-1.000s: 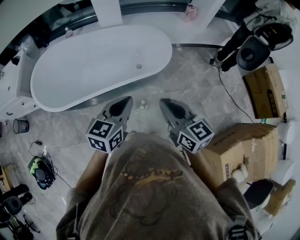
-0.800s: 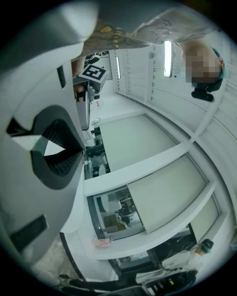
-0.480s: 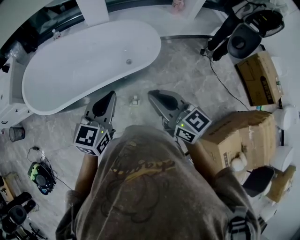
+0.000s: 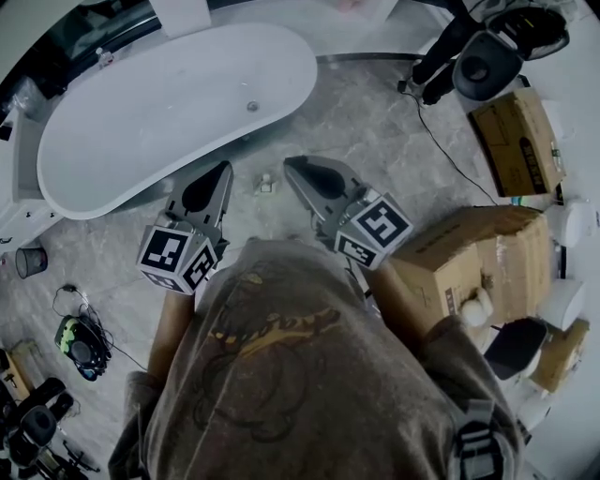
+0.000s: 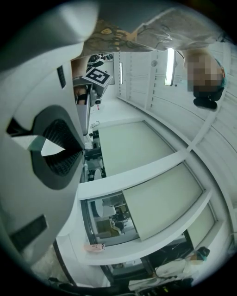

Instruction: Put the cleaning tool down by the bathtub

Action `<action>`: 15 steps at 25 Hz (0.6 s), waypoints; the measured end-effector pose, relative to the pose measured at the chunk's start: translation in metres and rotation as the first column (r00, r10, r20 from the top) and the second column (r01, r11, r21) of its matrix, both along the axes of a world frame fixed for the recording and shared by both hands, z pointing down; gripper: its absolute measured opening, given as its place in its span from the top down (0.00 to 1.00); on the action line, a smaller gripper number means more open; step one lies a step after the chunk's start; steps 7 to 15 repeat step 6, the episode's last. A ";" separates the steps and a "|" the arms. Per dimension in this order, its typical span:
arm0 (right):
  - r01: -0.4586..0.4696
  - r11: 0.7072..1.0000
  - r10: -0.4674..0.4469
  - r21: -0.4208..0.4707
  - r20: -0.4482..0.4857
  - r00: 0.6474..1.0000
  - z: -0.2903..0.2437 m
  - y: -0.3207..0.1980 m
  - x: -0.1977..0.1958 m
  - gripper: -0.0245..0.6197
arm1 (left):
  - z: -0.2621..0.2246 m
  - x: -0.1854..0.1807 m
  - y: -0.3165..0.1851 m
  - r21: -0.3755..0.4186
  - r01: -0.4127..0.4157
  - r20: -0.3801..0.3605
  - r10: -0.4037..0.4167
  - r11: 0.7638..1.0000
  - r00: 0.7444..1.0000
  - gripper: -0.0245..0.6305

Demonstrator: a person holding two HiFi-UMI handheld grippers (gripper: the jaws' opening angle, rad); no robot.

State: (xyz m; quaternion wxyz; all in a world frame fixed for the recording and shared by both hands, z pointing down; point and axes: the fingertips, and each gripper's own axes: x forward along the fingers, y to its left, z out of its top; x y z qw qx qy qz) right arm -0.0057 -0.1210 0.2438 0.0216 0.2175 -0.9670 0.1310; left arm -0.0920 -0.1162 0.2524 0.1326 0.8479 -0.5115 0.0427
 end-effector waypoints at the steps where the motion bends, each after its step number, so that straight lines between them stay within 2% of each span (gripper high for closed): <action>1: -0.001 1.000 0.001 0.008 -0.001 1.000 -0.001 -0.002 0.000 0.98 | -0.003 -0.001 -0.002 0.004 0.004 -0.018 -0.004 1.000 1.000 0.96; 6: 0.049 0.998 -0.047 0.045 -0.036 0.998 0.003 -0.005 -0.006 0.98 | -0.005 -0.004 -0.005 0.000 0.000 -0.123 0.000 1.000 0.992 0.96; 15: 0.049 0.998 -0.047 0.045 -0.036 0.998 0.003 -0.005 -0.006 0.98 | -0.005 -0.004 -0.005 0.000 0.000 -0.123 0.000 1.000 0.992 0.96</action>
